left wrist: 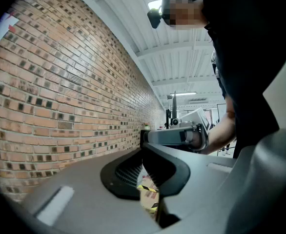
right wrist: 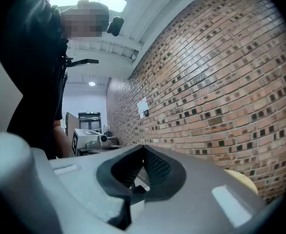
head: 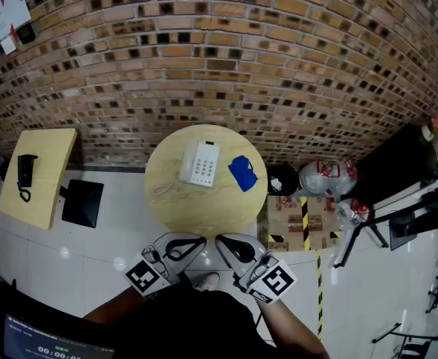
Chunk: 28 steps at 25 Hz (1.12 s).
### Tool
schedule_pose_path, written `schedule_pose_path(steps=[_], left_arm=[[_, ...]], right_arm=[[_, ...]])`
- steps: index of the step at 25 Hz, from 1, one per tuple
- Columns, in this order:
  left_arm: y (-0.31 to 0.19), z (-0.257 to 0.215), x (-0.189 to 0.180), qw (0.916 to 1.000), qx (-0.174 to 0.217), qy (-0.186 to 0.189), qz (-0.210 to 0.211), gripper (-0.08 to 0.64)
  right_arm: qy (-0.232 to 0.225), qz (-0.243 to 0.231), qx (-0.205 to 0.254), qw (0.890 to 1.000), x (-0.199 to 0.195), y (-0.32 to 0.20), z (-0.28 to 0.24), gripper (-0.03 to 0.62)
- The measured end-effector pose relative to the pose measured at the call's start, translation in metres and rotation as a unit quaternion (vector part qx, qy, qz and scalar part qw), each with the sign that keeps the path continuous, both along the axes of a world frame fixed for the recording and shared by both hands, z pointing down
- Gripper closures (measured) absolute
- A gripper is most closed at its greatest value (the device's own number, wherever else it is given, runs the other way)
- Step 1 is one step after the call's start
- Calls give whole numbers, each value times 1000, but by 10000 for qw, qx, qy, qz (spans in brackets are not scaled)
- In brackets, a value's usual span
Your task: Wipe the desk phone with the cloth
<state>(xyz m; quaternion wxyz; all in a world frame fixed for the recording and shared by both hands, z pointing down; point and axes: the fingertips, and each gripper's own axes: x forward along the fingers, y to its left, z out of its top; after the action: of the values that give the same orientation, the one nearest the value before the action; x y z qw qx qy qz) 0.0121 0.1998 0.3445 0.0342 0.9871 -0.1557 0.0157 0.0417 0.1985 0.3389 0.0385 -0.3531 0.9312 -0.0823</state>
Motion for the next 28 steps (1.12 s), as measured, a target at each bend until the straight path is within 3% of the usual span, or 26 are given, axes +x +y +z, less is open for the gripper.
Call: schedule_pose_path(steps=[9, 17, 19, 22, 28], left_arm=[[-52, 13, 7, 9999, -119, 94, -50, 571], [-156, 36, 17, 9994, -204, 139, 228, 571], [-180, 39, 21, 9990, -189, 194, 344, 571], [-210, 50, 25, 9983, -241, 128, 509, 571], [-247, 71, 28, 9959, -571, 108, 688, 569]], right_arm=[[156, 165, -185, 9996, 14, -51, 30, 592], [605, 992, -574, 9916, 43, -160, 87, 578], [763, 1305, -757, 9856, 56, -192, 111, 568], [922, 1738, -1344, 9712, 81, -239, 166, 450], [1865, 1996, -2553, 9275, 133, -301, 300, 380]])
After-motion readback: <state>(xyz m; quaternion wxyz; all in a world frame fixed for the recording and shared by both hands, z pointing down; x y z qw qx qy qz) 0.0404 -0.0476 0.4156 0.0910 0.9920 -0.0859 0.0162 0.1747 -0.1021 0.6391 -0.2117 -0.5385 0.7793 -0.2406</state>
